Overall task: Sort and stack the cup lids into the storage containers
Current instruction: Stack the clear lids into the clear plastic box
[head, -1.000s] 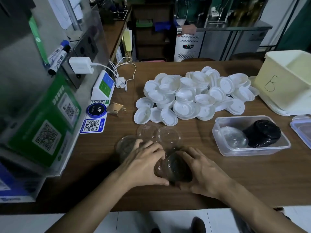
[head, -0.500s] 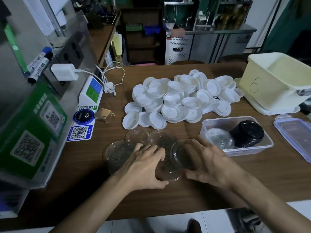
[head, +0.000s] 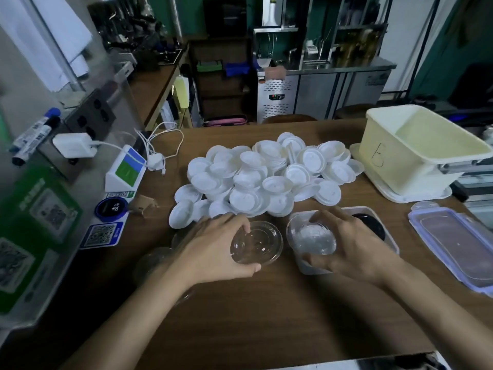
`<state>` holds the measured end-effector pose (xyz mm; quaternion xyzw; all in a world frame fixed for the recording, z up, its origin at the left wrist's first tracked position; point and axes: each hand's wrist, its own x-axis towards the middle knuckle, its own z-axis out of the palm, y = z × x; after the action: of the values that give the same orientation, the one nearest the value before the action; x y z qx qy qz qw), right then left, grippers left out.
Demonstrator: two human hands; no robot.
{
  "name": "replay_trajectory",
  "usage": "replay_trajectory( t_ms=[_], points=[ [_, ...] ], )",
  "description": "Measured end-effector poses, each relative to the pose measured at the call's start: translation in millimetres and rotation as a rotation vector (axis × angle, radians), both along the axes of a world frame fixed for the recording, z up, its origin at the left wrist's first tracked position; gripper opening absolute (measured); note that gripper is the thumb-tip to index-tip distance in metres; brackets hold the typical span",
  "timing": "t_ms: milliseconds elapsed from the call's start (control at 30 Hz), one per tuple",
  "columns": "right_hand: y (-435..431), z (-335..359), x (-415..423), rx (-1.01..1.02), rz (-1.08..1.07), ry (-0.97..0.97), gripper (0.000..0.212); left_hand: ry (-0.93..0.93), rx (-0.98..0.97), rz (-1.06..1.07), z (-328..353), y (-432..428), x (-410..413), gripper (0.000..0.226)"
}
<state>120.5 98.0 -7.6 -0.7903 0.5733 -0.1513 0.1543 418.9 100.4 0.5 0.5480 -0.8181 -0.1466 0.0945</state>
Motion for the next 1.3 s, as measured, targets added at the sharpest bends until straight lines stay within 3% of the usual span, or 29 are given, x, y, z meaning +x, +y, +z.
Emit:
replay_trajectory(
  t_ms=[267,533,667,867,1133,1300],
  points=[
    [-26.5,0.9,-28.7,0.059,0.083,0.276,0.072,0.016,-0.014,-0.001,11.4,-20.8,-42.6,0.059],
    [-41.4,-2.1,-23.2,0.135,0.166,0.383,0.079,0.013,-0.008,0.019,10.0,-30.6,-63.9,0.059],
    [-42.4,-0.8,-39.6,0.070,0.166,0.392,0.074,0.030,0.018,0.018,8.1,-34.5,-74.0,0.059],
    [-40.7,18.7,-75.1,-0.003,0.077,0.189,0.042,0.073,0.114,-0.064,1.6,-46.2,-103.5,0.059],
    [-29.4,23.4,-106.0,-0.011,0.045,0.049,0.053,-0.078,0.094,-0.157,-12.6,-65.2,-130.0,0.056],
    [-30.6,19.9,-109.3,-0.008,0.044,0.015,0.045,-0.154,0.082,-0.207,-22.1,-69.7,-137.9,0.059]
  ],
)
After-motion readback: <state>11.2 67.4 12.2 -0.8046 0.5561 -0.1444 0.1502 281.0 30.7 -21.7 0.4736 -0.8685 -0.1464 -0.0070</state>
